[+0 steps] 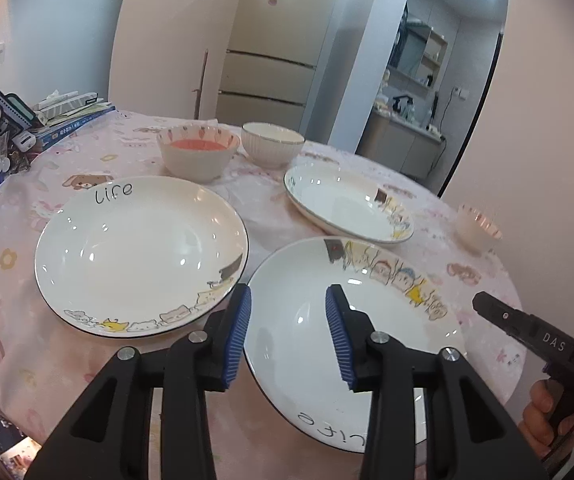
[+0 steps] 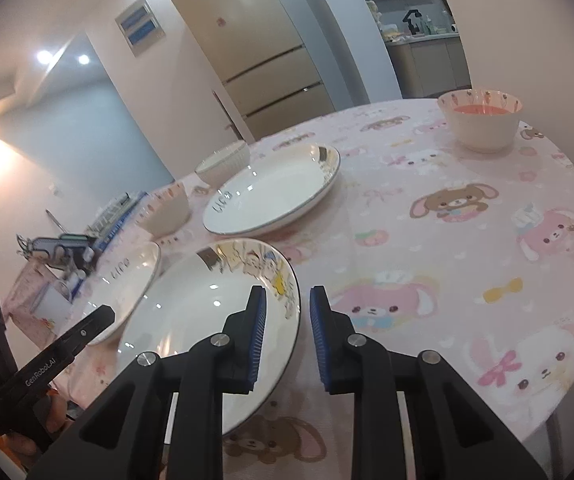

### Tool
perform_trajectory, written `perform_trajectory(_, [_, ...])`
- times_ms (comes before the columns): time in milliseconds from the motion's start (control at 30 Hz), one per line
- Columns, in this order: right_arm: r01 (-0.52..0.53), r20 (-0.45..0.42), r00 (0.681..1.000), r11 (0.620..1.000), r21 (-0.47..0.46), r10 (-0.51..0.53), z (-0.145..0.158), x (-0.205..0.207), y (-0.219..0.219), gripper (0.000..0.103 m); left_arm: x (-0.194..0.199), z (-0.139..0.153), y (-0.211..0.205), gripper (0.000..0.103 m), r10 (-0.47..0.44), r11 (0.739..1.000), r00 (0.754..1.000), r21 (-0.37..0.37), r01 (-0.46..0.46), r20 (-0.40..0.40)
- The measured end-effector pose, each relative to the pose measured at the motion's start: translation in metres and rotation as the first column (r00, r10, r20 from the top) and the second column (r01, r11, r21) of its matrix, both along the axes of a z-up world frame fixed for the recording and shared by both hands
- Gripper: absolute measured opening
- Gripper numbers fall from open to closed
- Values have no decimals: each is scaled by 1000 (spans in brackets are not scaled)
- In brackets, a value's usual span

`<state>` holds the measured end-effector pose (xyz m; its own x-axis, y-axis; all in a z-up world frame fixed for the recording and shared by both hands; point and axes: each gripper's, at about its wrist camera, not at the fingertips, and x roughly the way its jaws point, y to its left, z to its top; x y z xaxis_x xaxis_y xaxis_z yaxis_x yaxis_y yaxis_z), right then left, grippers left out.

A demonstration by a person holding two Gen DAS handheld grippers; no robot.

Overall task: Organize plates and bowls
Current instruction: 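Close the right tool on a cartoon-rim plate while the left tool grips another plate's rim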

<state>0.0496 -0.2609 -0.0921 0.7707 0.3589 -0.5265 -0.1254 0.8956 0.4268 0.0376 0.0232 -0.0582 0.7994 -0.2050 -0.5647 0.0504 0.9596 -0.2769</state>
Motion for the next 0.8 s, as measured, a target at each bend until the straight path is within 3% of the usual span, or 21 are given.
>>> perform_trajectory(67, [35, 48, 998, 999, 26, -37, 6, -6, -6, 26, -4, 4, 7, 58, 24, 999, 999, -37, -23, 25])
perform_trajectory(133, [64, 83, 994, 998, 28, -66, 12, -11, -11, 28, -4, 6, 14, 59, 37, 998, 999, -58, -35, 29])
perform_trajectory(167, [64, 88, 994, 998, 22, -66, 14, -11, -12, 40, -2, 6, 16, 64, 24, 998, 1000, -63, -23, 20])
perform_trajectory(200, [61, 87, 994, 998, 17, -62, 15, -11, -13, 59, 0, 5, 18, 71, 7, 997, 1000, -71, -6, 4])
perform_trajectory(233, [63, 80, 995, 998, 16, -64, 15, -10, -14, 63, 2, 3, 20, 75, -1, 997, 1000, -76, 0, -11])
perform_trajectory(267, [67, 76, 995, 997, 24, -68, 14, -10, -15, 63, 4, 1, 21, 82, -2, 997, 1000, -80, 0, -28])
perform_trajectory(367, [52, 52, 997, 998, 38, -54, 8, -6, -16, 63, 11, -10, 24, 83, -15, 993, 996, -115, 4, -88])
perform_trajectory(467, [33, 27, 999, 997, 71, -35, -1, 0, -15, 63, 22, -26, 33, 83, -51, 970, 985, -243, 9, -165])
perform_trajectory(533, [36, 17, 999, 997, 71, -37, -6, 5, -13, 56, 27, -38, 39, 83, -75, 940, 977, -340, 3, -199])
perform_trajectory(667, [18, -19, 1000, 994, 111, -16, -16, 14, -11, 47, 29, -47, 41, 69, -67, 932, 971, -361, -20, -228])
perform_trajectory(767, [-5, -57, 998, 989, 147, 14, -25, 21, -7, 44, 31, -51, 43, 40, -67, 921, 969, -388, -32, -239])
perform_trajectory(800, [-6, -74, 997, 988, 157, 18, -29, 23, -6, 44, 32, -53, 43, 37, -78, 917, 967, -399, -26, -242])
